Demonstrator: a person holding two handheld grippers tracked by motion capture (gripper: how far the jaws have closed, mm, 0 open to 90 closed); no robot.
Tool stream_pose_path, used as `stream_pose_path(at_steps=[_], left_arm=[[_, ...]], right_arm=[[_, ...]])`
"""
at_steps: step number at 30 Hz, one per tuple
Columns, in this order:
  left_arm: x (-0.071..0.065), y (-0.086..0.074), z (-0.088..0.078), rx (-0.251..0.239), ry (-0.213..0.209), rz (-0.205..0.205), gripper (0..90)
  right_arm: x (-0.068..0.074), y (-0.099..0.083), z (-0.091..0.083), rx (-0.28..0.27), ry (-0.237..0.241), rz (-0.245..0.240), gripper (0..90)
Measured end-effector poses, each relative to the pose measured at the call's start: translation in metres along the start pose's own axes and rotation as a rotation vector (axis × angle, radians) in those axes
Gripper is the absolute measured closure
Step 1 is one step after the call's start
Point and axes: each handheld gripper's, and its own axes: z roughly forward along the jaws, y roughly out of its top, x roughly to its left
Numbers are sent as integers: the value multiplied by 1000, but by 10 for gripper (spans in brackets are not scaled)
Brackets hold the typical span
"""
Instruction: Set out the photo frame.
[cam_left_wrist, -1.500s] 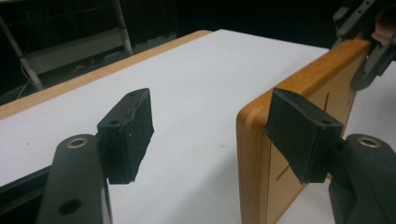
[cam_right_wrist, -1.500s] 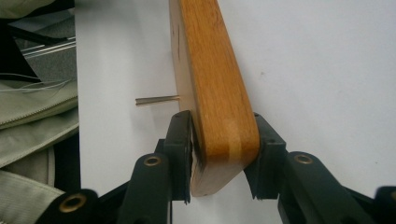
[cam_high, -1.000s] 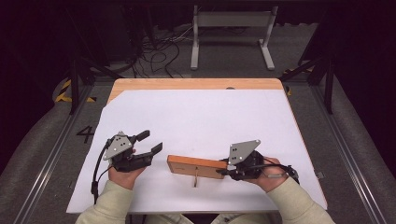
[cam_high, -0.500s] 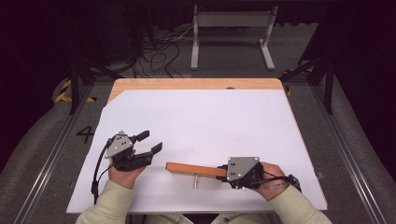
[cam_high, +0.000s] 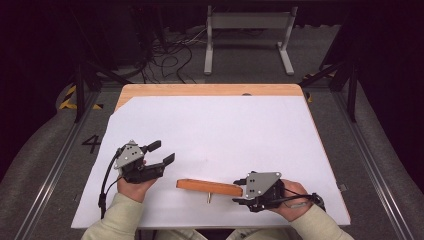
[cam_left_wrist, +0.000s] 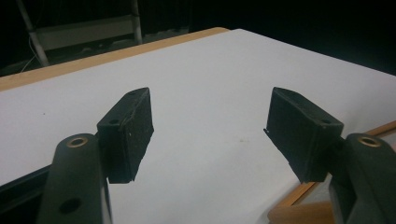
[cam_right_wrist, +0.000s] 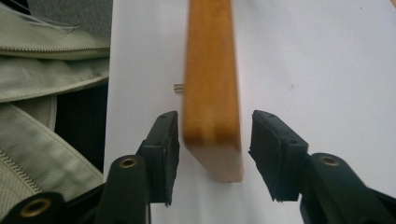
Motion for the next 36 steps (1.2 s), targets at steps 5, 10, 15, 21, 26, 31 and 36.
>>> stream_pose_path(at_steps=[5, 10, 15, 21, 26, 31, 36], left_arm=[[1, 0, 0, -5, -1, -1, 315], [1, 0, 1, -2, -1, -4, 315], [2, 0, 3, 8, 22, -2, 320], [7, -2, 5, 54, 81, -10, 356], [7, -2, 6, 55, 85, -10, 355], [8, -3, 6, 61, 90, -3, 360], [7, -3, 6, 60, 89, -6, 359]], right_arm=[[-3, -12, -8, -17, -15, 84, 457], [-3, -26, -10, 14, -6, 136, 562], [-1, -38, -5, 51, 29, 170, 755], [2, -48, 11, 58, 71, 207, 900], [4, -50, 23, 70, 84, 214, 900], [5, -49, 36, 79, 85, 246, 900], [-1, -50, 40, 36, 68, 310, 900]])
